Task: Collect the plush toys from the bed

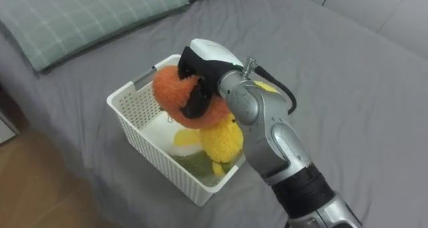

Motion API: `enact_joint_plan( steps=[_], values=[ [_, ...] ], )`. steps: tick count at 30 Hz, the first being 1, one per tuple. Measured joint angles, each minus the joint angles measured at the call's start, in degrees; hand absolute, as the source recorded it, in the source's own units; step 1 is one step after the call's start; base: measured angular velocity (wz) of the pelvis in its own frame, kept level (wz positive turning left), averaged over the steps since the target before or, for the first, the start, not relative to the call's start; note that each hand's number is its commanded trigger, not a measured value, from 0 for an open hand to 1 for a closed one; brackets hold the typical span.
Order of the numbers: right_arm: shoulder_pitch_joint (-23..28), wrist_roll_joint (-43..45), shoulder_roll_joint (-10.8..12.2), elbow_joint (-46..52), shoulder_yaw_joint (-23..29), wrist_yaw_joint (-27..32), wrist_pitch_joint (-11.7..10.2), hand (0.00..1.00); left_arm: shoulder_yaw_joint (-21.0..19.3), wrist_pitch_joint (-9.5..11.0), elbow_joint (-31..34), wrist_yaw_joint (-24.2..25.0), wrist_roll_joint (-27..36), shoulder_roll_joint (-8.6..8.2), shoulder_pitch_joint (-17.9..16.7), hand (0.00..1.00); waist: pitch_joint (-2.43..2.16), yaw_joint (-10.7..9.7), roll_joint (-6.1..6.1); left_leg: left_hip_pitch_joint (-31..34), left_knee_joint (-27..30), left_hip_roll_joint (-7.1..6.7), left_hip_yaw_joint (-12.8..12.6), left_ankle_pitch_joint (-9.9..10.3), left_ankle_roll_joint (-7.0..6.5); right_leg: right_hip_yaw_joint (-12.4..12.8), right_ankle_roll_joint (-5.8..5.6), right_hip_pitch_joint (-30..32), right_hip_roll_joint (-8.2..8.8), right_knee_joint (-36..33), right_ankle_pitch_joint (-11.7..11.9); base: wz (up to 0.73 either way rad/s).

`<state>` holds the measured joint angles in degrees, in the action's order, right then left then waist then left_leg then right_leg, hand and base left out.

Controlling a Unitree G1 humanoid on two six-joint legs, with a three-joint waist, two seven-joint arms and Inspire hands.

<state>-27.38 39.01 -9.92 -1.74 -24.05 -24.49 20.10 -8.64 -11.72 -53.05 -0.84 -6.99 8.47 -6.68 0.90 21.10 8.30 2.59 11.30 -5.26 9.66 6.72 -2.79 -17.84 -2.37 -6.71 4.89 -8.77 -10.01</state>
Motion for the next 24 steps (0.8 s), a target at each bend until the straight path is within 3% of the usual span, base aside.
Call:
enact_joint_plan(
  steps=[4,7,16,17,18,20,24],
  values=[
    [0.0,0.0,0.0,0.0,0.0,0.6,0.0,0.00,0.2,0.0,0.0,0.0,0.0,0.00,0.3,0.00,0.32,0.0,0.83,0.0,0.0,0.00,0.0,0.0,0.00,0.1,0.00,0.1,-0.02,0.0,0.0,0.00],
    [0.0,0.0,0.0,0.0,0.0,0.6,0.0,0.00,0.2,0.0,0.0,0.0,0.0,0.05,0.4,0.00,0.29,0.1,1.46,0.1,0.0,0.04,-0.1,0.0,0.00,0.3,0.00,0.2,-0.03,0.0,0.0,0.00],
    [0.0,0.0,-0.3,-0.2,0.0,0.6,0.0,0.00,0.1,0.0,0.0,0.2,0.0,0.08,0.3,0.00,0.32,0.9,1.50,0.6,0.2,0.03,-0.1,0.0,-0.01,0.5,0.01,0.7,-0.02,0.0,0.0,0.00],
    [0.0,0.0,-0.3,-0.3,0.0,0.6,0.0,0.22,0.1,0.0,0.0,0.1,0.0,0.08,0.3,0.00,0.34,0.9,1.47,0.6,0.2,0.02,-0.1,0.0,-0.01,0.4,0.01,0.6,-0.02,0.0,0.0,0.00],
    [0.0,0.0,-0.3,-0.6,0.0,0.8,-0.1,0.83,0.2,0.0,0.0,0.0,0.1,0.09,0.3,0.00,0.39,0.9,1.38,0.6,0.3,-0.01,-0.1,0.0,-0.02,0.4,0.00,0.6,-0.02,0.0,0.0,0.00],
    [0.0,0.0,-0.3,-1.4,0.0,1.6,-0.1,1.00,0.6,0.0,0.0,0.0,0.1,0.07,0.3,0.00,0.52,1.1,1.21,0.6,0.3,-0.04,0.0,0.0,-0.02,0.4,0.00,0.6,-0.03,0.0,0.0,0.00],
    [0.0,0.0,-0.3,-3.4,0.0,3.1,-0.6,1.00,0.7,0.0,-0.2,0.1,0.0,0.26,0.3,0.00,0.68,1.2,0.99,0.7,0.3,-0.06,0.0,0.0,-0.01,0.4,0.00,0.7,-0.03,0.0,0.0,0.00]
  ],
)
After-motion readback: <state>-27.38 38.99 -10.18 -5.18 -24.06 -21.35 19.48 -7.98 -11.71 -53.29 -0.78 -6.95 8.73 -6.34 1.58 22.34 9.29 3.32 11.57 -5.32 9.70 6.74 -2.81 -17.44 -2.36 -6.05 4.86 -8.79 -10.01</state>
